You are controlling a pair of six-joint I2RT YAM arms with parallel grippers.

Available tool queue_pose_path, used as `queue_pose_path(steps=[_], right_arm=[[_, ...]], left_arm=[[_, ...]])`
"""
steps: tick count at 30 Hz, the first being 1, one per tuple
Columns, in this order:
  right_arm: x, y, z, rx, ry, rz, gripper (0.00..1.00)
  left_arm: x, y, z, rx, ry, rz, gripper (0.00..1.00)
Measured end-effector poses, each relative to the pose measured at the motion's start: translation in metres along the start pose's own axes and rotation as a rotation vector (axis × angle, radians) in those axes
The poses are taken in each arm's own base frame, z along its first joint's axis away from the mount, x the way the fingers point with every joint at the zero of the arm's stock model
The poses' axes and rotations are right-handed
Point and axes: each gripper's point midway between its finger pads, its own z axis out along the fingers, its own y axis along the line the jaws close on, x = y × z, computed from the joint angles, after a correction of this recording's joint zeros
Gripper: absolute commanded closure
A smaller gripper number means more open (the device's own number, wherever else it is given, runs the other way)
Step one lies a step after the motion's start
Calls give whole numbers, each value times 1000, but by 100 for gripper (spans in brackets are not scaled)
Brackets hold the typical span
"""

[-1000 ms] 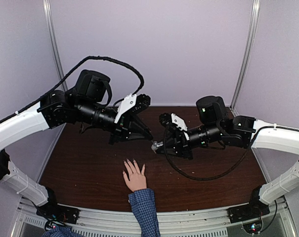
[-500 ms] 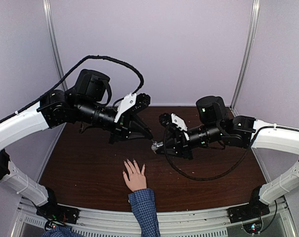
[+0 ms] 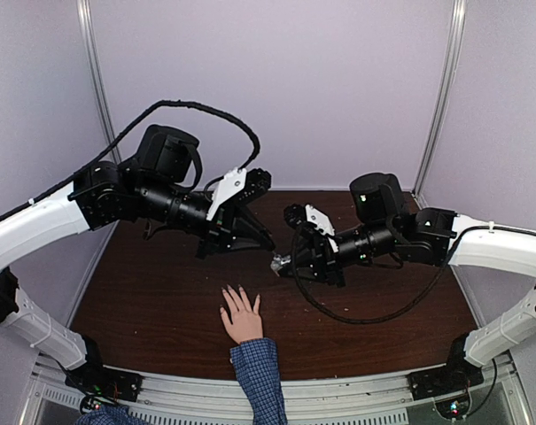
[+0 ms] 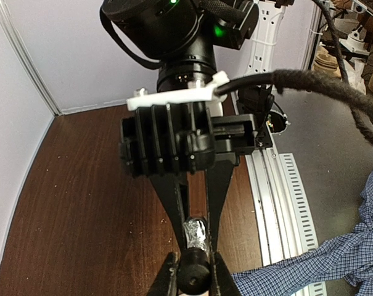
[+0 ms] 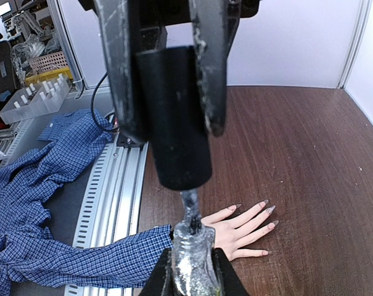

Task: Paint the nails
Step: Close the nail polish bottle cap on the nail polish bottle.

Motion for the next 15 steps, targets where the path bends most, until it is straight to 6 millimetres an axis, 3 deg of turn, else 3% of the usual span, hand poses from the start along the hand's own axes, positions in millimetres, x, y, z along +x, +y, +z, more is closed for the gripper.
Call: queue_pose_path(steps=[15], right_arm=[[0, 0, 0, 0, 0, 0, 100]], left_arm=[[4, 1, 5, 8, 12, -7, 100]])
